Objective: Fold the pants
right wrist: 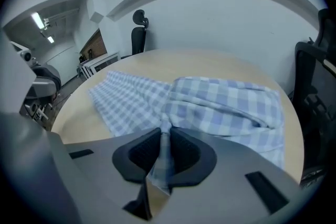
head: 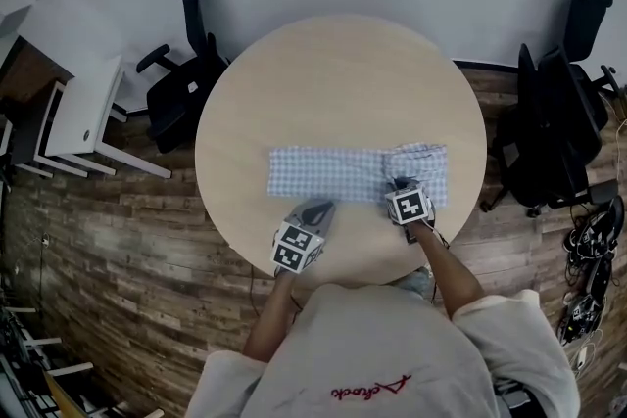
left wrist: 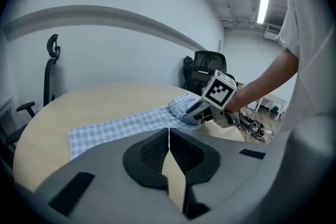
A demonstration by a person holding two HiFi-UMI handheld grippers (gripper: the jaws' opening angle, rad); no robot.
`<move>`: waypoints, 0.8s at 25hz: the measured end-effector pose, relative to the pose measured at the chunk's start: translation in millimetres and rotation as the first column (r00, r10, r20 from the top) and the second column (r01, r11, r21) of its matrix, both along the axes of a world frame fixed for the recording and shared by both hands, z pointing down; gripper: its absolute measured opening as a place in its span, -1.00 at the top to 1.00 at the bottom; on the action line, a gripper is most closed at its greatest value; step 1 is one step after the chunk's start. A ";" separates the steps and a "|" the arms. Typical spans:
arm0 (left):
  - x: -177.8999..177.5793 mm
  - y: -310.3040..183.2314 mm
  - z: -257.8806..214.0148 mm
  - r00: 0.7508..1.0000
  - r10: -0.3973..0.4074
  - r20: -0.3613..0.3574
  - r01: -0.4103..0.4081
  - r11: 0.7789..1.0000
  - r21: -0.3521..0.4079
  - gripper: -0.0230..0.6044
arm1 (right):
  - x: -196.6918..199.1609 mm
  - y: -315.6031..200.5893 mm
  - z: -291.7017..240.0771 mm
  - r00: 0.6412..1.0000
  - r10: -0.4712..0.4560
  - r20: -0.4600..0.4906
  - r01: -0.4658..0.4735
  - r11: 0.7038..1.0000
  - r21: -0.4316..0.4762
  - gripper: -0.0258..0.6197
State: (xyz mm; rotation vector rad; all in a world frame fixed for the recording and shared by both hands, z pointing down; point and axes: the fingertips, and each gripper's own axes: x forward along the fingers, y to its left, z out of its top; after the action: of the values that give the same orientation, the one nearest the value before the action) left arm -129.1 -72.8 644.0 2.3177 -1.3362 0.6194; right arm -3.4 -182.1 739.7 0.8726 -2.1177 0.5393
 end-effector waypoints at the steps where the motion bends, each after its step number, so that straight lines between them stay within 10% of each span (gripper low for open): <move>1: -0.7 0.4 0.1 1.000 0.002 0.000 -0.002 1.000 0.000 0.81 | -1.5 -0.4 -0.3 1.000 0.000 0.009 0.000 1.000 0.001 0.71; 7: 18.2 -7.0 -1.8 0.999 0.051 -0.001 -0.051 0.999 0.007 0.81 | -4.0 4.0 -4.2 0.998 -0.010 0.063 0.011 1.000 -0.012 0.70; 14: 64.1 -32.0 -11.5 0.990 0.141 -0.001 -0.141 0.990 0.023 0.81 | 1.7 11.2 -61.6 0.934 -0.111 0.340 0.084 0.992 0.093 0.37; 20: 128.5 -52.2 -17.9 0.977 0.214 -0.011 -0.213 0.976 0.044 0.81 | 80.4 -16.3 -62.1 0.947 0.026 0.319 -0.054 0.996 0.077 0.31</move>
State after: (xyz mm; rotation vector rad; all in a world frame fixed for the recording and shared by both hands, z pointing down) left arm -0.5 -125.1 626.2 2.5163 -1.1109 0.6416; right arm 77.1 -198.5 677.6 0.9281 -2.4340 0.6515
